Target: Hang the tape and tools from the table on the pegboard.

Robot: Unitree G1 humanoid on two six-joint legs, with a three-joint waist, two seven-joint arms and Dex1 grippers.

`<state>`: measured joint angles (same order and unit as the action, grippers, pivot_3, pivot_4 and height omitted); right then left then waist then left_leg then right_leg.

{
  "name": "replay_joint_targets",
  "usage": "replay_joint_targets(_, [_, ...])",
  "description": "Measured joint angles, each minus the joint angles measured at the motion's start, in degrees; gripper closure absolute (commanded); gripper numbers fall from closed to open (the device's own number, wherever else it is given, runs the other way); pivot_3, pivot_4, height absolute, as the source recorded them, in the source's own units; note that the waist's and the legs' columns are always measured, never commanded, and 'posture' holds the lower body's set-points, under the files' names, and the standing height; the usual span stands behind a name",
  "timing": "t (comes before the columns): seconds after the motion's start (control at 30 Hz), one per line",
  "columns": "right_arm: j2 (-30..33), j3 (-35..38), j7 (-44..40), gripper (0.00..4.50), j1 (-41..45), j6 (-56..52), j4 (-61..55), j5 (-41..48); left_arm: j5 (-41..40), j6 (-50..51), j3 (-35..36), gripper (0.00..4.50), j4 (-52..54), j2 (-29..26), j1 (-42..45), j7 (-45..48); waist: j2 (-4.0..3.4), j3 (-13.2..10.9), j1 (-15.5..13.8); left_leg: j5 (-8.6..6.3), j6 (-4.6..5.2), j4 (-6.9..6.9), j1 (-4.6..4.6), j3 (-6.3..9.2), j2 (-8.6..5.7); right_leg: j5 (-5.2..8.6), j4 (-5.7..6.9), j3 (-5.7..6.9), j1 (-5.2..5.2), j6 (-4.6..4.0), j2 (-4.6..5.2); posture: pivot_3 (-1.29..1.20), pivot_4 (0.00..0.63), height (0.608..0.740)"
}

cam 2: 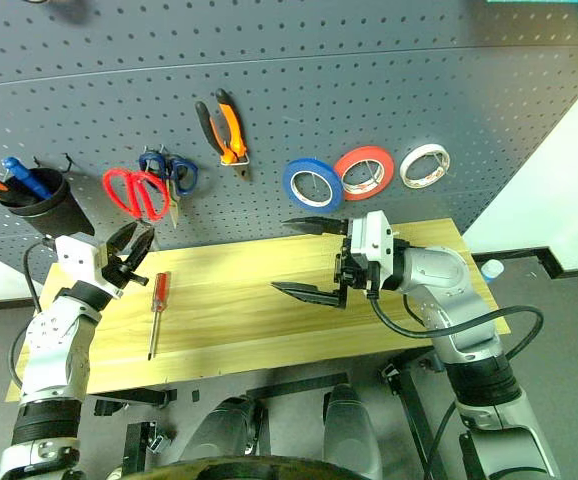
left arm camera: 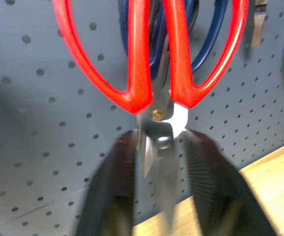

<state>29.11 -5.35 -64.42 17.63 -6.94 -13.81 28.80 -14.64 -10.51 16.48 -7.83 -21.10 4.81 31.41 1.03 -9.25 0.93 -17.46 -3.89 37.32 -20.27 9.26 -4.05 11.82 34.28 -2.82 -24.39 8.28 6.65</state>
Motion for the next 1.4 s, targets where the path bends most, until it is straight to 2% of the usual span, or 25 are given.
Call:
replay_joint_targets(0.03, [0.0, 0.0, 0.0, 0.0, 0.0, 0.1, 0.0, -0.2, 0.3, -0.1, 0.0, 1.57, 0.0, -0.1, -0.1, -0.2, 0.0, 0.0, 0.0, 0.0, 0.0, 0.0, 0.0, 0.0, 0.0, 0.0, 0.0, 0.0, 0.0, 0.0, 0.0, -0.04, 0.093, 0.738])
replay_joint_targets(0.23, [0.8, 0.0, -1.3, 0.0, -0.3, 2.0, 0.4, -1.1, -1.0, 4.1, 0.0, 1.57, 3.6, -1.7, -6.2, 0.7, -0.08, 0.2, 0.2, 0.0, 0.0, -0.01, 0.01, -0.02, 0.01, 0.0, 0.02, -0.01, 0.0, 0.0, 0.0, -0.05, 0.096, 0.738])
replay_joint_targets(0.43, [1.5, 0.1, -2.9, 0.0, -0.5, 2.3, 0.6, -1.0, -1.9, 19.6, 0.1, 1.57, 7.2, -5.3, -14.3, -1.4, -0.11, 0.2, 0.1, -0.01, 0.02, -0.01, 0.06, -0.01, 0.01, 0.0, 0.09, -0.02, 0.01, 0.0, -0.02, -0.02, 0.106, 0.738])
replay_joint_targets(0.53, [1.6, 0.1, -3.6, 0.0, -0.5, 2.3, 0.7, -1.0, 0.7, 30.5, 1.1, 0.99, 3.6, -6.4, -13.4, -8.9, -0.15, 0.2, -0.1, -0.01, 0.02, -0.01, 0.22, 0.0, 0.01, 0.0, 0.13, -0.01, 0.16, 0.0, -0.03, -0.02, 0.109, 0.738])
replay_joint_targets(0.6, [1.6, 0.1, -4.1, 0.0, -0.3, 2.3, 1.0, -1.0, 1.2, 37.4, 1.8, 0.33, 2.2, -6.3, -12.7, -12.8, -0.12, 0.3, -0.1, -0.01, 0.02, 0.01, 0.24, 0.0, 0.01, 0.0, 0.13, -0.01, 0.2, 0.0, -0.03, -0.01, 0.111, 0.738])
replay_joint_targets(0.63, [1.6, 0.1, -4.2, 0.0, -0.2, 2.4, 1.4, -1.0, 1.2, 40.0, 1.9, 0.02, 2.3, -5.9, -12.2, -14.0, -0.12, 0.3, -0.2, -0.01, 0.02, 0.02, 0.24, 0.0, 0.0, 0.0, 0.13, -0.01, 0.21, 0.0, -0.03, -0.01, 0.112, 0.738])
replay_joint_targets(0.73, [1.4, -0.1, -4.6, 0.0, 0.2, 2.4, 1.9, -1.2, 1.2, 50.0, 0.9, 0.02, 2.4, -3.7, -8.7, -17.6, -0.11, 0.3, -0.4, 0.0, 0.01, 0.02, 0.25, 0.04, 0.0, 0.0, 0.16, 0.0, 0.21, 0.0, -0.03, -0.01, 0.113, 0.738])
replay_joint_targets(0.87, [1.3, -0.2, -4.7, 0.0, 0.3, 2.5, 1.9, -1.3, 1.0, 56.0, 0.0, 0.02, 2.2, -1.2, -3.6, -20.1, -0.07, 0.3, -0.2, 0.01, -0.01, 0.01, 0.25, 0.05, 0.0, 0.0, 0.17, 0.0, 0.19, 0.0, -0.03, -0.02, 0.115, 0.738])
replay_joint_targets(1.1, [1.4, -0.1, -4.7, 0.0, -0.7, 2.5, 1.8, -1.6, 0.9, 59.6, -0.5, 0.02, -2.4, -0.7, 5.9, -21.2, -0.08, 0.3, -0.1, 0.01, -0.02, 0.01, 0.24, 0.03, 0.0, 0.0, 0.17, -0.01, 0.18, 0.0, -0.02, -0.03, 0.117, 0.738])
replay_joint_targets(1.4, [1.4, -0.2, -3.7, 0.0, -1.0, 2.3, 1.5, -1.6, 2.9, 57.4, -2.2, 0.02, -20.7, -0.6, 18.2, -23.3, -0.06, 0.3, 0.1, 0.02, -0.03, 0.01, 0.22, 0.03, -0.01, 0.0, 0.14, -0.01, 0.13, 0.0, -0.02, -0.05, 0.114, 0.738])
